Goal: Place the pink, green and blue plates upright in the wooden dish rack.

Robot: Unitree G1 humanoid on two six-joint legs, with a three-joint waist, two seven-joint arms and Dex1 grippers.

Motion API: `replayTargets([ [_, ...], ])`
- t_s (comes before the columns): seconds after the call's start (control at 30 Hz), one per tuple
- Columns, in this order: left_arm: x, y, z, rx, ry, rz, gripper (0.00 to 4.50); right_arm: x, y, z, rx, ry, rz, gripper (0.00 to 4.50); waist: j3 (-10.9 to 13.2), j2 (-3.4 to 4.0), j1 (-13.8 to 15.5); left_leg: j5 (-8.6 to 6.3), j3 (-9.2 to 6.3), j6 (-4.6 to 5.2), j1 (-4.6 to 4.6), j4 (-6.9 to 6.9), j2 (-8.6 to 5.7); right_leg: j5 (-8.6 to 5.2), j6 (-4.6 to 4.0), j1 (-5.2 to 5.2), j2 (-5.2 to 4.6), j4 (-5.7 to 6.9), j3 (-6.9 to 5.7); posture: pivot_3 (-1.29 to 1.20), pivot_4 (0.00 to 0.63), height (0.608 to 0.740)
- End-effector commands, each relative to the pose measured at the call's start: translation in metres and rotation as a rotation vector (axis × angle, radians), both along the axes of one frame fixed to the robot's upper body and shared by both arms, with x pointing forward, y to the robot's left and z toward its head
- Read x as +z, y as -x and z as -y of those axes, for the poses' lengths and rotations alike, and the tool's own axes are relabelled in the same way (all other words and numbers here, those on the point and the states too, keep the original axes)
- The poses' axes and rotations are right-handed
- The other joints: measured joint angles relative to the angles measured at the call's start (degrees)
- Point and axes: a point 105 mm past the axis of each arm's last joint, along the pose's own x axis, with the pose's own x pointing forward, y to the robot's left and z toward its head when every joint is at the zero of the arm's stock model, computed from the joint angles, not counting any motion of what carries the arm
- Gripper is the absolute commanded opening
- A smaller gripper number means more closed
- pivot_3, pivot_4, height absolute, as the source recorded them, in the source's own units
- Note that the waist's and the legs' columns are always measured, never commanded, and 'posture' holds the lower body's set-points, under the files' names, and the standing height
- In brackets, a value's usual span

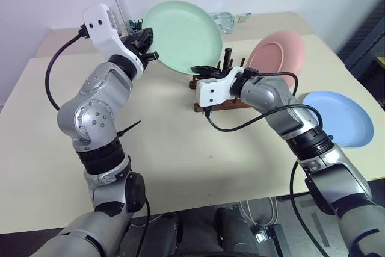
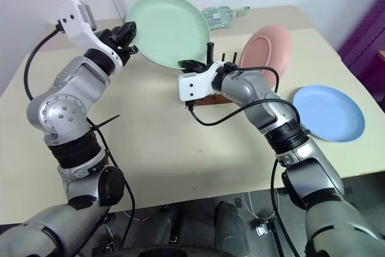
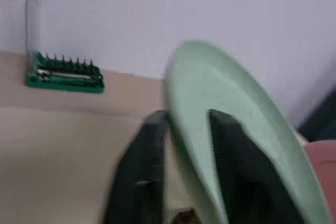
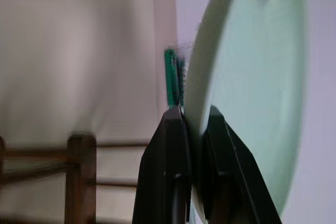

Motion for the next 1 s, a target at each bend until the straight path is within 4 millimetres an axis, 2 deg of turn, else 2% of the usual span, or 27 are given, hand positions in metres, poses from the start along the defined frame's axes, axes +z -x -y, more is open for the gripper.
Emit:
replayTargets([
  [0.03,0.044,0.006,-0.024,0.062,0.194,0.154,2.99,0.020,0.005,0.005,0.000,-0.030,0.075,0.00,0.0,0.00,-0.1,0.00,0.00,0.00,0.00,0.00,0.01,0.00,0.00,0.00,0.01,-0.01,0.00,0.00,0.150,0.740],
  [0.13,0.062,0.006,-0.062,0.202,0.293,0.225,2.99,0.025,0.007,0.010,-0.003,-0.060,0.078,0.00,0.0,0.00,-0.3,-0.01,0.03,-0.02,0.03,-0.04,0.03,0.00,0.00,-0.02,0.02,-0.03,0.00,0.00,0.150,0.740],
  [0.2,0.065,0.005,-0.095,0.353,0.154,0.265,2.99,0.041,0.013,0.019,0.011,-0.196,0.040,0.00,0.0,0.01,-0.5,-0.02,0.04,-0.04,0.07,-0.11,0.04,0.00,0.00,-0.04,0.04,-0.02,0.04,0.00,0.150,0.740],
  [0.27,0.064,0.004,-0.112,0.444,-0.006,0.274,2.99,0.056,0.021,0.025,0.039,-0.340,-0.023,0.00,0.0,0.03,-0.6,-0.02,0.05,-0.04,0.08,-0.15,0.05,0.00,0.00,-0.10,0.10,0.00,0.10,0.00,0.150,0.740],
  [0.3,0.058,0.002,-0.114,0.453,-0.126,0.268,2.99,0.068,0.028,0.031,0.068,-0.466,-0.093,0.00,0.0,0.03,-0.6,-0.02,0.05,-0.04,0.08,-0.17,0.05,0.00,0.00,-0.11,0.11,-0.01,0.11,0.00,0.150,0.740],
  [0.33,0.043,-0.003,-0.112,0.413,-0.245,0.243,2.99,0.087,0.037,0.040,0.112,-0.666,-0.206,0.00,0.0,0.03,-0.5,-0.02,0.05,-0.04,0.07,-0.17,0.05,0.00,0.00,-0.11,0.11,-0.01,0.11,0.00,0.150,0.740],
  [0.4,0.018,-0.008,-0.100,0.288,-0.359,0.203,2.99,0.104,0.051,0.049,0.195,-0.885,-0.401,0.00,0.0,0.08,-0.1,-0.02,0.00,-0.04,0.06,-0.18,0.05,0.01,-0.01,-0.07,0.10,-0.01,0.11,0.00,0.150,0.740],
  [0.43,0.002,-0.006,-0.084,0.184,-0.430,0.199,2.99,0.110,0.057,0.054,0.231,-0.972,-0.484,0.00,0.0,0.08,0.2,-0.02,-0.12,-0.03,0.05,-0.14,0.00,0.01,-0.01,-0.02,0.08,-0.01,0.09,0.00,0.150,0.740],
  [0.47,-0.023,-0.001,-0.061,0.029,-0.522,0.172,2.99,0.115,0.058,0.064,0.243,-1.078,-0.584,0.00,0.0,0.08,0.5,-0.05,-0.26,0.02,0.03,-0.03,-0.01,0.01,-0.03,0.09,0.08,-0.04,0.06,0.00,0.150,0.740],
  [0.53,-0.060,0.014,-0.029,-0.205,-0.635,0.128,2.99,0.117,0.062,0.073,0.254,-1.188,-0.724,0.00,0.0,0.09,0.8,-0.09,-0.26,0.08,0.04,0.03,-0.07,0.03,-0.07,0.15,0.01,-0.04,0.07,0.00,0.150,0.740],
  [0.63,-0.087,0.053,0.009,-0.548,-0.572,0.102,2.99,0.101,0.058,0.083,0.149,-1.232,-0.830,0.00,0.1,0.13,0.9,-0.11,-0.22,0.11,0.01,0.03,-0.08,0.04,-0.09,0.08,-0.02,-0.04,0.11,0.00,0.150,0.740],
  [0.77,-0.109,0.085,0.032,-0.795,-0.575,0.067,2.99,0.088,0.050,0.093,0.079,-1.343,-0.952,0.00,0.1,0.38,0.8,-0.10,-0.10,0.10,0.00,-0.02,0.02,0.04,-0.09,-0.02,-0.02,0.01,0.11,0.00,0.150,0.740],
  [0.87,-0.124,0.097,0.038,-0.884,-0.633,0.032,2.99,0.088,0.048,0.095,0.076,-1.367,-0.973,0.00,0.1,0.50,0.7,-0.10,0.02,0.11,0.08,-0.10,0.03,0.04,-0.09,-0.03,-0.01,0.01,0.17,0.00,0.150,0.740],
  [1.0,-0.141,0.098,0.041,-0.906,-0.711,-0.002,2.99,0.089,0.047,0.095,0.089,-1.380,-1.012,0.00,0.1,0.51,0.7,-0.11,0.05,0.11,0.06,-0.11,0.02,0.04,-0.09,-0.04,-0.01,-0.01,0.18,0.00,0.150,0.740],
])
